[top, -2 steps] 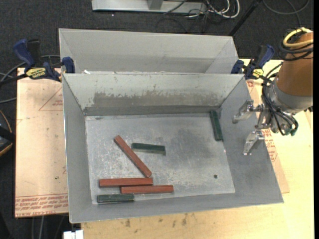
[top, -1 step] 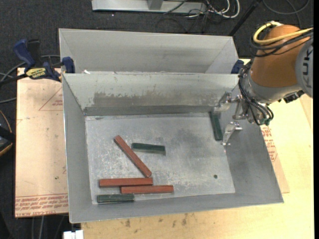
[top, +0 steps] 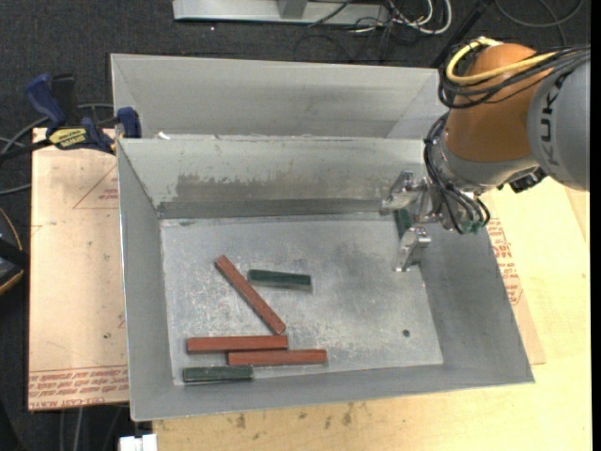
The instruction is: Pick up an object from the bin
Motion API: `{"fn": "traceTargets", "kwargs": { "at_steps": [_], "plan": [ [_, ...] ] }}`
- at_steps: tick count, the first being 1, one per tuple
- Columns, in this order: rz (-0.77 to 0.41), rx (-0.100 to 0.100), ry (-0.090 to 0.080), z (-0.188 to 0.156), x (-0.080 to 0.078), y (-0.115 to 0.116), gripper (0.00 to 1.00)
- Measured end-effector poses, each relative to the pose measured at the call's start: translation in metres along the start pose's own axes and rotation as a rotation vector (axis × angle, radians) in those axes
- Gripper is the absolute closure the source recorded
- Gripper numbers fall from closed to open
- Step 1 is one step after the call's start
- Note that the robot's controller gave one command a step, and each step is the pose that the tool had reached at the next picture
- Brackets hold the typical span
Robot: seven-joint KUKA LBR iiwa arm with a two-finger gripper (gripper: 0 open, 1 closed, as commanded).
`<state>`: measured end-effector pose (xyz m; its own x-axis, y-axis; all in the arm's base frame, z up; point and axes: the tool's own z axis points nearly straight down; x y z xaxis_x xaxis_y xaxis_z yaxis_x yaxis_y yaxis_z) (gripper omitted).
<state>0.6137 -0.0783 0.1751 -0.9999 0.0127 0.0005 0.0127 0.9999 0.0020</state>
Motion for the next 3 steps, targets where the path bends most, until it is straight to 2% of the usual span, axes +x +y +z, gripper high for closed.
{"fn": "traceTargets", "kwargs": {
  "at_steps": [1,2,3],
  "plan": [
    [-0.001,0.001,-0.006,-0.001,0.001,0.006,0.0],
    [-0.106,-0.003,-0.001,0.005,0.024,0.041,0.0],
    [-0.135,0.005,-0.009,0.035,-0.006,0.037,0.0]
  ]
}}
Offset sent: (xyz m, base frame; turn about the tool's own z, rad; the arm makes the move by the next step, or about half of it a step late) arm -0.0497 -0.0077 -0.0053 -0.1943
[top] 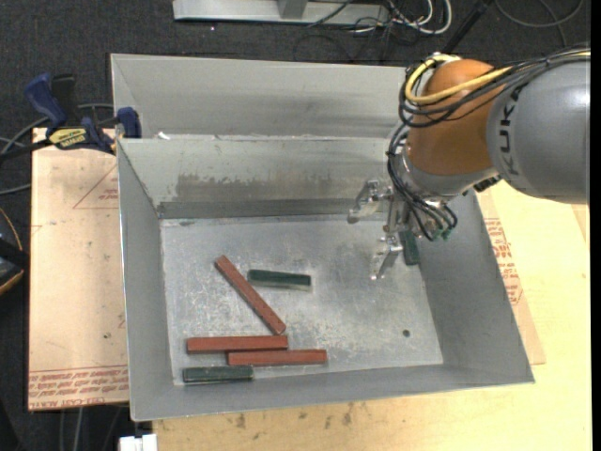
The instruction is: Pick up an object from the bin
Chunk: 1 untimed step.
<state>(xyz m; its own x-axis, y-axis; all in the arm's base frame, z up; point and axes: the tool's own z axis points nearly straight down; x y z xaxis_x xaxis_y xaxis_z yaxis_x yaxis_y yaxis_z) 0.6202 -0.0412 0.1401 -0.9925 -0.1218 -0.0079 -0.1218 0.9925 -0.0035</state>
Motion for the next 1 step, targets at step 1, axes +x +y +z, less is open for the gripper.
{"fn": "traceTargets", "kwargs": {
  "at_steps": [1],
  "plan": [
    [0.221,-0.004,0.008,0.0041,0.0027,0.0522,0.0]
  ]
}}
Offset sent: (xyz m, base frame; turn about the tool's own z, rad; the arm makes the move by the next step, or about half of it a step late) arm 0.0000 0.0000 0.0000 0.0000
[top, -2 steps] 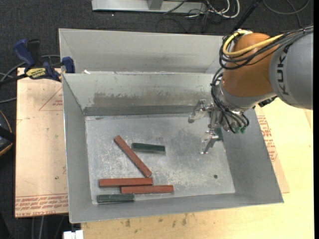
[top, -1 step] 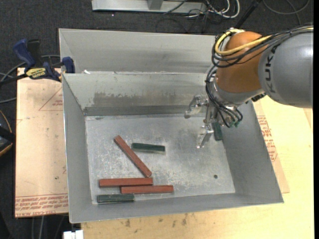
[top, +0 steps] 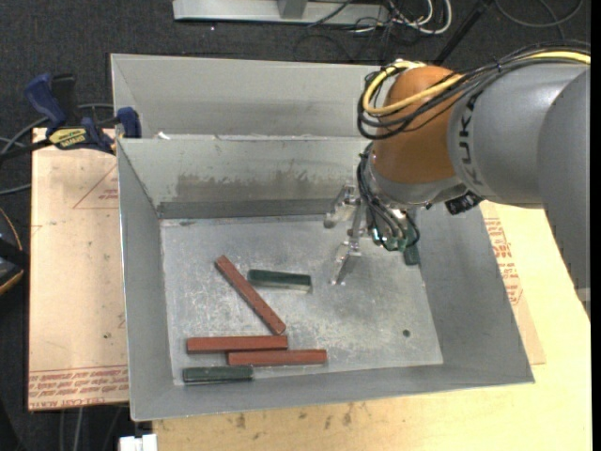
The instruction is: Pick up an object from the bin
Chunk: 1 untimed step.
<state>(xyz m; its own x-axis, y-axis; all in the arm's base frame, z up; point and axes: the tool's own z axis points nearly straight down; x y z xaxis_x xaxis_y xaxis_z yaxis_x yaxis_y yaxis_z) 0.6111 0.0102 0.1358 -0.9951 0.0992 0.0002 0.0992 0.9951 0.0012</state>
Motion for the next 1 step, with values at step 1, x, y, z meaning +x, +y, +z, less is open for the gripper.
{"fn": "traceTargets", "kwargs": {
  "at_steps": [1],
  "plan": [
    [0.14,0.001,0.0,-0.006,0.0195,0.0385,0.0]
  ]
}}
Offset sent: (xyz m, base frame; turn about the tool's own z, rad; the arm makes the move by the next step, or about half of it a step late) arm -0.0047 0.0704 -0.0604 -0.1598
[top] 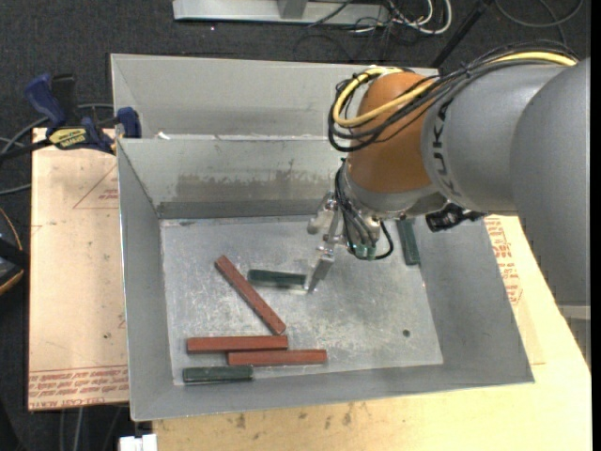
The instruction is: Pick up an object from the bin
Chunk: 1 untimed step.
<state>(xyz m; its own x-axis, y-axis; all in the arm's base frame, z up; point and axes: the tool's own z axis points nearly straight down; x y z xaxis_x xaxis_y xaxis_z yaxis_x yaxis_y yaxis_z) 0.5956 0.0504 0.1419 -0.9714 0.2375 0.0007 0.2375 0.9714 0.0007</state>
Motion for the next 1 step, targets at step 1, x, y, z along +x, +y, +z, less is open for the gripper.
{"fn": "traceTargets", "kwargs": {
  "at_steps": [1],
  "plan": [
    [-0.3,-0.002,-0.007,0.0613,-0.0063,0.0336,1.0]
  ]
}}
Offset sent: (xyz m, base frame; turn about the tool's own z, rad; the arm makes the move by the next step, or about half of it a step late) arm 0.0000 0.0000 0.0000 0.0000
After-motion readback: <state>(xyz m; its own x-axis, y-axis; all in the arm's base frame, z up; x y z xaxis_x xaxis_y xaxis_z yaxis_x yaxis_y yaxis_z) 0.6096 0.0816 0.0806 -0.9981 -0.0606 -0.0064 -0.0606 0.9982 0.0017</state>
